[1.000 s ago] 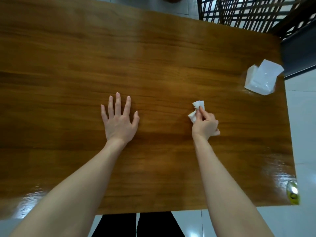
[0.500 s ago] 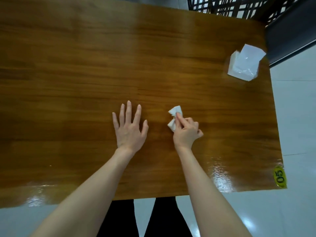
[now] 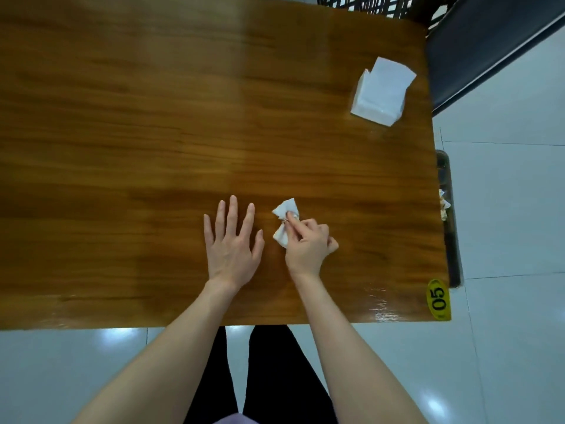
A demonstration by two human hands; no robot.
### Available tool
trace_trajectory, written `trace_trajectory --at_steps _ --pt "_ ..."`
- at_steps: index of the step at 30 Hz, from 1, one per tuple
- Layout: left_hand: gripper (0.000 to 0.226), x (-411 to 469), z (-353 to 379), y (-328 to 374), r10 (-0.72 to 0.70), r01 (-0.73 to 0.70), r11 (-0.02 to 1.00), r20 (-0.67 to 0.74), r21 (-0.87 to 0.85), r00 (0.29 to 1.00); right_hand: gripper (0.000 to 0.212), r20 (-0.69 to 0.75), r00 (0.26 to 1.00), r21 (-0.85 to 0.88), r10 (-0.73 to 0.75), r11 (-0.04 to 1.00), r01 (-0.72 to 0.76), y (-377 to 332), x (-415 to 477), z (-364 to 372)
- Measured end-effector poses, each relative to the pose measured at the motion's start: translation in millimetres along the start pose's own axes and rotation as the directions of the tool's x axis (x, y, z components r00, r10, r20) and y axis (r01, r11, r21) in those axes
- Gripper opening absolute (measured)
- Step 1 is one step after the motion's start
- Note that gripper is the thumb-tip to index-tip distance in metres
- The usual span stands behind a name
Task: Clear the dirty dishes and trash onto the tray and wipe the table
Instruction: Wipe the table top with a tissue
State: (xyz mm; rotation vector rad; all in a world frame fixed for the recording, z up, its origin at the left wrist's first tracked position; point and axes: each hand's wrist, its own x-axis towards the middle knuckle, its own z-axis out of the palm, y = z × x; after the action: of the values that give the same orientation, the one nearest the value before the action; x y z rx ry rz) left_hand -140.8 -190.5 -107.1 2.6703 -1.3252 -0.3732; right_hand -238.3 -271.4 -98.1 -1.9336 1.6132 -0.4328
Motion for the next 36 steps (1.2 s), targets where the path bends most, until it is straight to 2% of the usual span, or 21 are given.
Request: trace_trajectory --at_steps 6,9,11,15,19,21,24,26,31,36 --pt "0.061 -1.9 9.4 0.8 -0.009 0.01 0.999 -0.037 0.038 0.999 0.024 -0.142 0.959 0.092 0.244 0.968 -0.232 64.5 42.3 -55.9" --pt "0.061 -2.3 10.2 0.2 -0.011 0.012 1.0 -0.064 0.027 0.998 0.024 -0.18 0.939 0.106 0.292 0.955 -0.276 73.4 43.1 -63.6" --pt "0.061 -3.7 10.0 0.0 -0.013 0.015 0.999 -0.065 0.029 0.998 0.024 -0.138 0.955 0.111 0.262 0.963 -0.248 64.6 27.4 -54.5" --pt "0.061 -3.6 9.3 0.7 -0.026 0.028 0.999 -0.064 0.032 0.998 0.023 -0.001 0.995 0.136 0.102 0.986 -0.101 43.5 -32.7 -27.9" --pt "0.062 -5.9 7.0 2.1 -0.026 0.026 1.0 -0.067 0.0 0.997 0.022 0.019 1.0 0.055 -0.001 0.998 0.0 48.9 -47.3 -34.2" --pt "0.061 -17.2 6.2 2.3 -0.037 0.036 0.999 -0.072 -0.013 0.997 0.022 -0.052 0.995 0.04 0.08 0.996 -0.078 66.4 -43.1 -49.3" --pt "0.059 -43.6 6.9 7.9 -0.025 0.022 0.999 -0.076 -0.036 0.997 0.022 -0.177 0.947 0.079 0.269 0.963 -0.258 93.0 -41.8 -69.2" --pt "0.058 -63.9 9.8 15.9 0.016 -0.02 0.998 -0.06 -0.058 0.998 0.021 -0.201 0.924 0.109 0.325 0.945 -0.308 94.0 -53.6 -69.2" --pt "0.056 -90.3 22.3 28.5 0.033 -0.034 0.997 -0.021 -0.063 0.999 0.02 -0.109 0.977 0.148 0.186 0.974 -0.169 65.4 -104.0 -36.4" --pt "0.056 -93.1 28.7 27.7 0.056 -0.056 0.998 -0.038 0.005 0.998 0.019 -0.073 0.997 0.053 0.036 0.998 -0.032 78.1 -108.1 -44.5"
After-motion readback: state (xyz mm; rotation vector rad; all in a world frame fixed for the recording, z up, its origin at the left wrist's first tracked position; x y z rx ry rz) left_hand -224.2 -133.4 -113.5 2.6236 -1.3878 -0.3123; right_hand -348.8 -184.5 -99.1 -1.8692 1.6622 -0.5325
